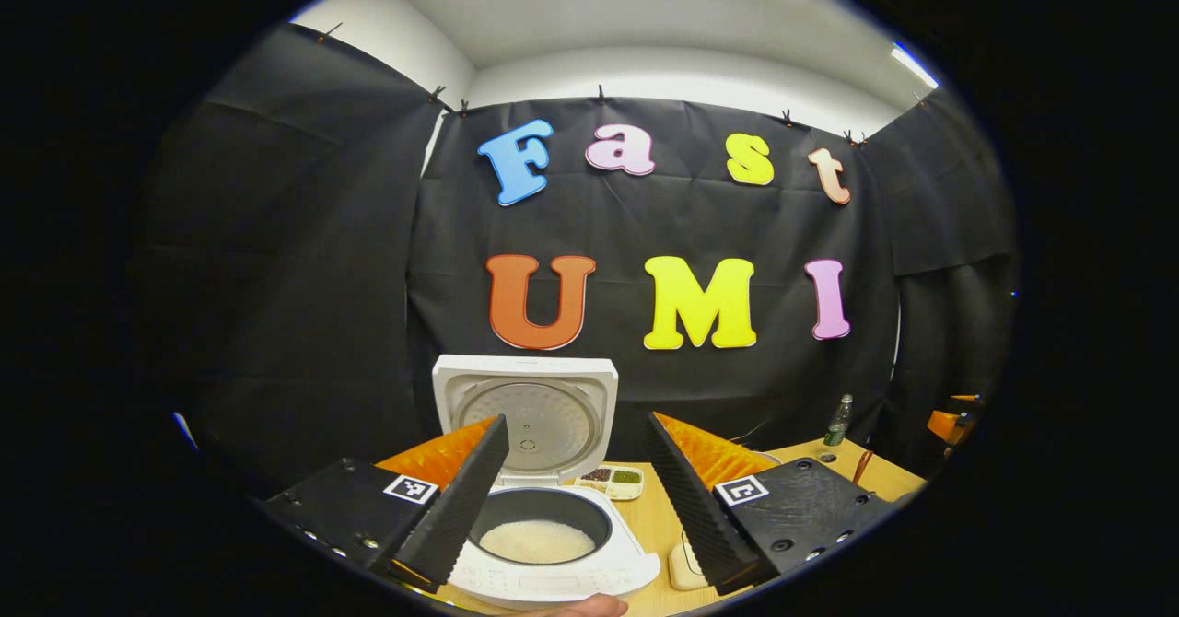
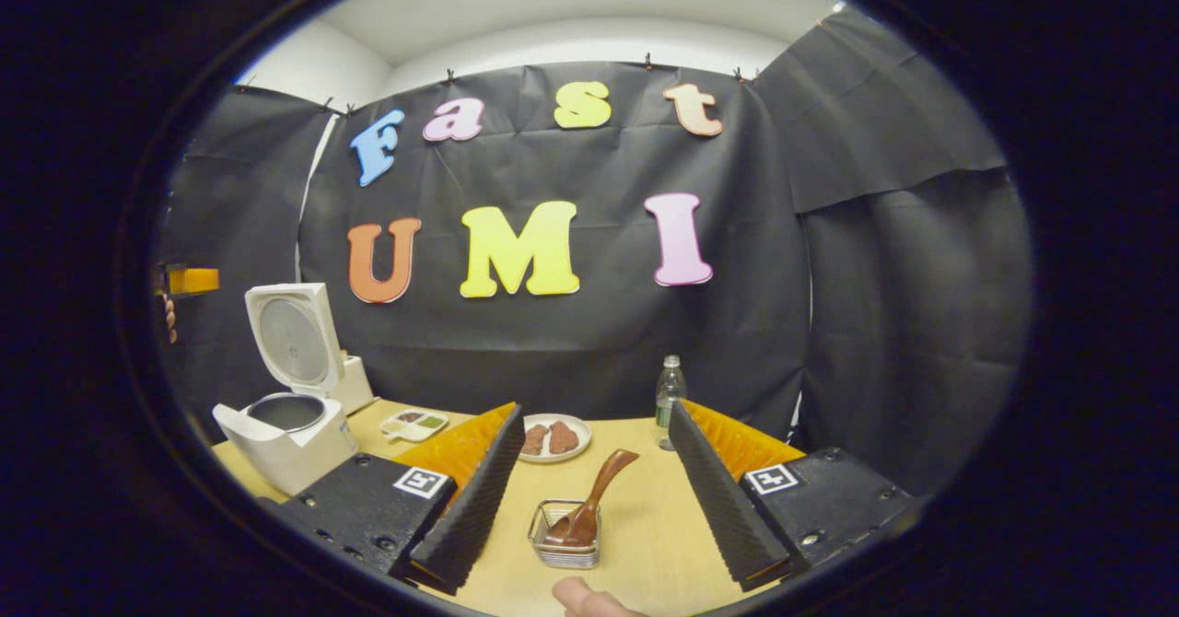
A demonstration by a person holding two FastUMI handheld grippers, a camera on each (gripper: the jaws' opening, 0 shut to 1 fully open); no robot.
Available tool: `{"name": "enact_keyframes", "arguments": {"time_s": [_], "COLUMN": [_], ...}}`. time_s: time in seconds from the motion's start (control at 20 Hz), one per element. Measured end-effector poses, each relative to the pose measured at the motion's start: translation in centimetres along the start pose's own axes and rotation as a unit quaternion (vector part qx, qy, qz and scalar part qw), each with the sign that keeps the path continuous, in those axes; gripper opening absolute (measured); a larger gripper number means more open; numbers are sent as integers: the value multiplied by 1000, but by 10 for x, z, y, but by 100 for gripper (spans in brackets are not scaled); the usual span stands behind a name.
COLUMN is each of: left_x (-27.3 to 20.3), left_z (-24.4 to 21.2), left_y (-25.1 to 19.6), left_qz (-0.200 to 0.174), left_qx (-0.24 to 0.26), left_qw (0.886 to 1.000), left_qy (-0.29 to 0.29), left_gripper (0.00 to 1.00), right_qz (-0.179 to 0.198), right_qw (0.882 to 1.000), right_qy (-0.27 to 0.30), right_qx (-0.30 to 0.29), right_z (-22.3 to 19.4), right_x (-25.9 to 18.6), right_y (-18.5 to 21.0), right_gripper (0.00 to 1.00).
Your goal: Close the left gripper, press the button to open the rice cooker; take a wooden spoon from the chopstick holder with the right hand, scoop a spoonful of rice and pour it into the rice cooker, then put the wooden spoon back into the chopstick holder.
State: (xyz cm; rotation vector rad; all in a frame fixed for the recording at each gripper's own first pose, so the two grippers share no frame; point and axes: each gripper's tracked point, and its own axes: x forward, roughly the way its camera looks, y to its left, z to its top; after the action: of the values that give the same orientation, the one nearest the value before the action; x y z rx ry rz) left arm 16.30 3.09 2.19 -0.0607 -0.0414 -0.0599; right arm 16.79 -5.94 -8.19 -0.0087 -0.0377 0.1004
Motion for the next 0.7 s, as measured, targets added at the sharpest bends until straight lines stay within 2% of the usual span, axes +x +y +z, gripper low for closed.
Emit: {"name": "enact_keyframes", "arguments": {"time_s": [0.15, 0.25, 0.4, 0.45, 0.5, 0.7], "left_x": [27, 45, 78, 88, 99, 133], "left_z": [7, 11, 34, 41, 47, 60], "left_y": [5, 8, 28, 34, 39, 63], "left_qz": [-10, -17, 1, 4, 10, 38], "left_qx": [-7, -2, 5, 6, 10, 12], "left_qw": [1000, 999, 1000, 1000, 1000, 999], "left_qy": [22, 37, 23, 16, 7, 1], "left_gripper": [94, 94, 94, 94, 94, 94], "right_qz": [20, 20, 19, 22, 23, 10], "right_qw": [1000, 1000, 1000, 1000, 1000, 1000], "right_qy": [-1, -10, -7, -6, -6, -14], "right_qx": [5, 4, 4, 6, 5, 0], "right_z": [-2, -1, -10, -11, -12, -10], "right_x": [-3, 1, 4, 3, 3, 2], "right_y": [11, 8, 9, 11, 11, 4], "right_gripper": [100, 100, 97, 100, 97, 100]}}
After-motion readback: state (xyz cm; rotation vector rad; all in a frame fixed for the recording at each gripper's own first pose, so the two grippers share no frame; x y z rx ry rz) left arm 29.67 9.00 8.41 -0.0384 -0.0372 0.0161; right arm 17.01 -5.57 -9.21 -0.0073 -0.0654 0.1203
